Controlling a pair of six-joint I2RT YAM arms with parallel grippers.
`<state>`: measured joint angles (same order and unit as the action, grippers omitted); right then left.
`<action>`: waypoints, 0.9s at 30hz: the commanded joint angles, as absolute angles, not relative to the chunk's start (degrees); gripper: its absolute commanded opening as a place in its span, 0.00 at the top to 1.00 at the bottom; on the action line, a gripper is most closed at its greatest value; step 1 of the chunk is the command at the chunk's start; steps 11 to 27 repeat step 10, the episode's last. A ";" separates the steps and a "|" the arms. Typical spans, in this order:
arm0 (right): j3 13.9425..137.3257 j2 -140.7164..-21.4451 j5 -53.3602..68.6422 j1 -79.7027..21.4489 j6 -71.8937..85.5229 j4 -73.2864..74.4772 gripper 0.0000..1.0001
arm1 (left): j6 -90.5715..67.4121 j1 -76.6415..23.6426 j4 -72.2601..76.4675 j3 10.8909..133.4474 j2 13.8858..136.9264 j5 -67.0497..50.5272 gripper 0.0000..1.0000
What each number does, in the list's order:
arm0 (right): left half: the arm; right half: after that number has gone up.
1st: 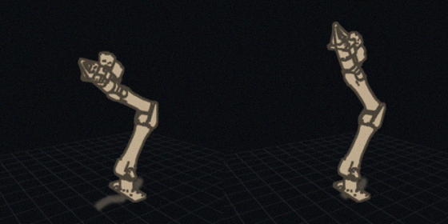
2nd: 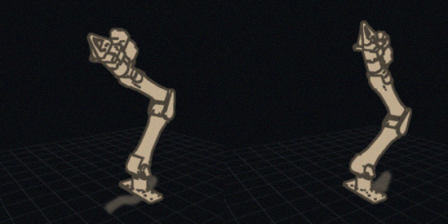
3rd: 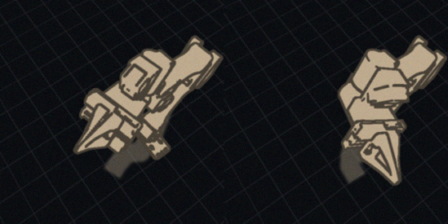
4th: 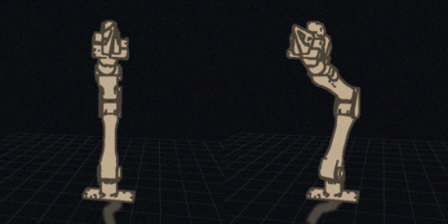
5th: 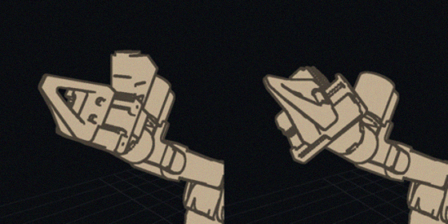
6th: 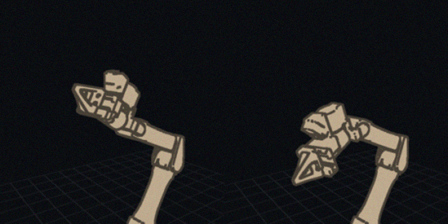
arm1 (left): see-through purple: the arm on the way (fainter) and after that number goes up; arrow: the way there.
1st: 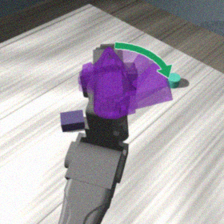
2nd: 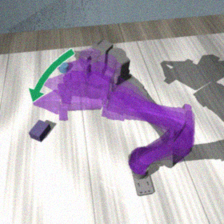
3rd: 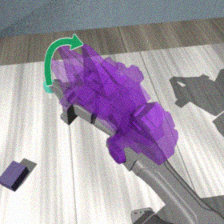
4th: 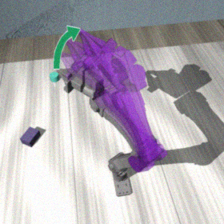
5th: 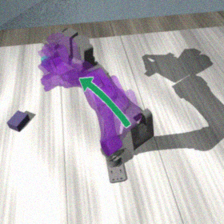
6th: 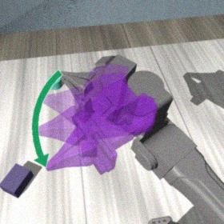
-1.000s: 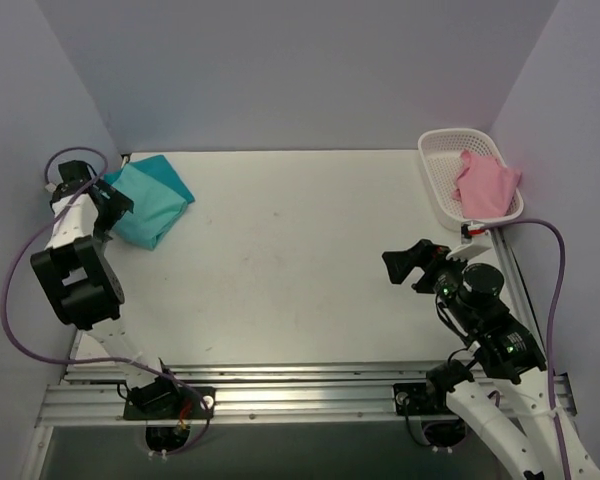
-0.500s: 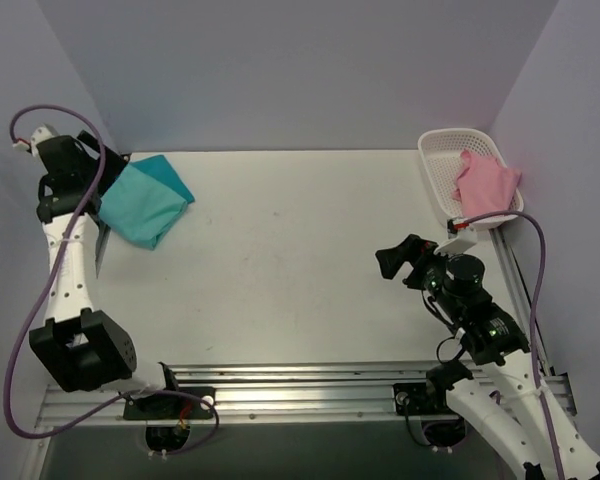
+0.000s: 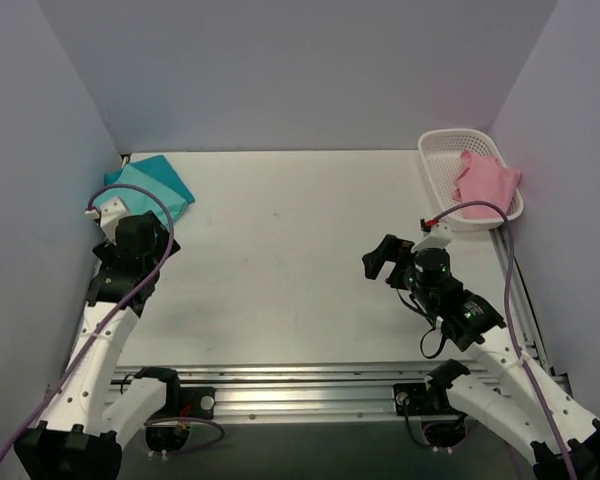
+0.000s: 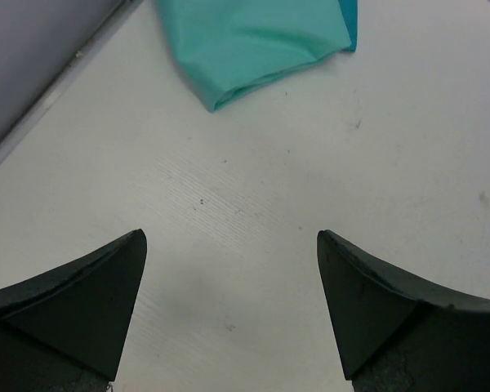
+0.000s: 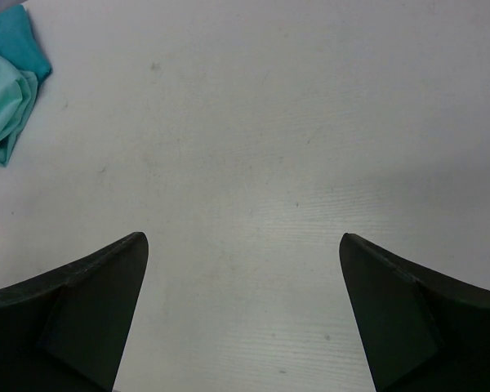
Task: Fold and stack the t-shirts
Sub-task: Neatly place the folded tshirt to the corner
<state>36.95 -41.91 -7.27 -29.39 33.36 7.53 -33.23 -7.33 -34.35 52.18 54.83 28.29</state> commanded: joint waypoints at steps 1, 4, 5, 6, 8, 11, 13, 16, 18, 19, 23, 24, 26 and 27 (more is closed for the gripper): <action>37.09 -42.63 -13.35 -31.98 35.41 6.85 0.00 | -30.68 -7.29 -33.32 51.17 50.11 34.29 0.06; 35.86 -42.63 -15.11 -32.69 36.21 6.77 0.00 | -30.06 -7.30 -28.40 48.35 48.61 29.30 0.06; 35.60 -42.80 -15.55 -32.87 36.38 6.77 0.00 | -29.71 -7.29 -27.34 46.69 48.52 28.83 0.06; 35.33 -42.98 -16.17 -32.96 36.47 6.85 0.00 | -29.27 -7.38 -25.77 46.15 48.43 28.05 0.06; 35.42 -43.85 -17.05 -33.13 36.47 7.38 0.00 | -28.39 -7.47 -24.87 44.57 48.34 28.11 0.06; 35.94 -44.30 -18.18 -33.40 36.04 7.47 0.00 | -28.83 -7.47 -22.78 43.43 46.60 28.91 0.06; 35.94 -44.30 -18.18 -33.40 36.04 7.47 0.00 | -28.83 -7.47 -22.78 43.43 46.60 28.91 0.06; 35.94 -44.30 -18.18 -33.40 36.04 7.47 0.00 | -28.83 -7.47 -22.78 43.43 46.60 28.91 0.06; 35.94 -44.30 -18.18 -33.40 36.04 7.47 0.00 | -28.83 -7.47 -22.78 43.43 46.60 28.91 0.06; 35.94 -44.30 -18.18 -33.40 36.04 7.47 0.00 | -28.83 -7.47 -22.78 43.43 46.60 28.91 0.06; 35.94 -44.30 -18.18 -33.40 36.04 7.47 0.00 | -28.83 -7.47 -22.78 43.43 46.60 28.91 0.06; 35.94 -44.30 -18.18 -33.40 36.04 7.47 0.00 | -28.83 -7.47 -22.78 43.43 46.60 28.91 0.06; 35.94 -44.30 -18.18 -33.40 36.04 7.47 0.00 | -28.83 -7.47 -22.78 43.43 46.60 28.91 0.06; 35.94 -44.30 -18.18 -33.40 36.04 7.47 0.00 | -28.83 -7.47 -22.78 43.43 46.60 28.91 0.06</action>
